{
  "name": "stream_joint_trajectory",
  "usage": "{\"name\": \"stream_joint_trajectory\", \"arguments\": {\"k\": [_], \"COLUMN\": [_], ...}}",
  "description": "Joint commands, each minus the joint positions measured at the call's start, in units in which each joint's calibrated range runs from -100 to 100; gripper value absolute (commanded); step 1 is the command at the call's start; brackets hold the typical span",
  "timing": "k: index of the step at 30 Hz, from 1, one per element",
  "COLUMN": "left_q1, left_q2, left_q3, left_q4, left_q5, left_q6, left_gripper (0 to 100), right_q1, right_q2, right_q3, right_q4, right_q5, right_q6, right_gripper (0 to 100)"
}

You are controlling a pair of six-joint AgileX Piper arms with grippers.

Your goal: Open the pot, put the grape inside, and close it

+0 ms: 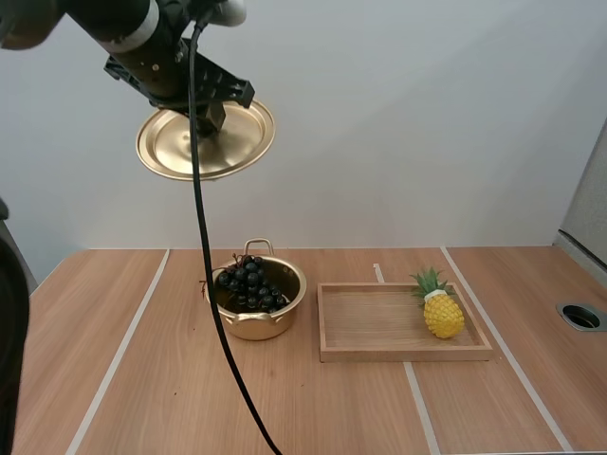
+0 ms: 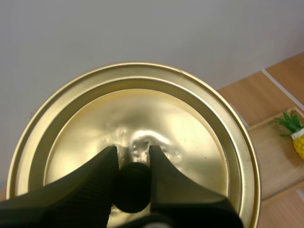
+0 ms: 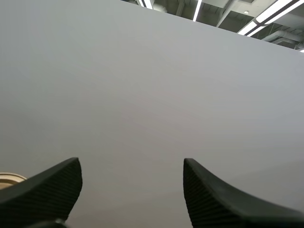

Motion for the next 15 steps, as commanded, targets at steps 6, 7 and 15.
{"name": "stream_joint_trajectory", "arguments": {"k": [6,7,15], "left_q1": [0.04,0.04,0.04], "left_q2": [-0.08,-0.08,3.13], "left_q3": [14.16,15.38,23.20], "left_q4": [-1.95,-2.27,-7.66], "left_q5": [-16.84,-18.61,-24.76], "left_q6": [4.37,4.91,9.83], "left_gripper": [0,0,0], "right_q1": [-0.21,-0.21,-0.21], "right_q2": [-0.74,-0.74,-0.74], "right_q3": [-0.21,-0.21,-0.21], "right_q4": [-1.36,-1.50,-1.60], "right_q5": [-0.01,-0.01,-0.01], "right_q6": [0.09,0.09,0.09], "right_gripper": [100,100,100]}}
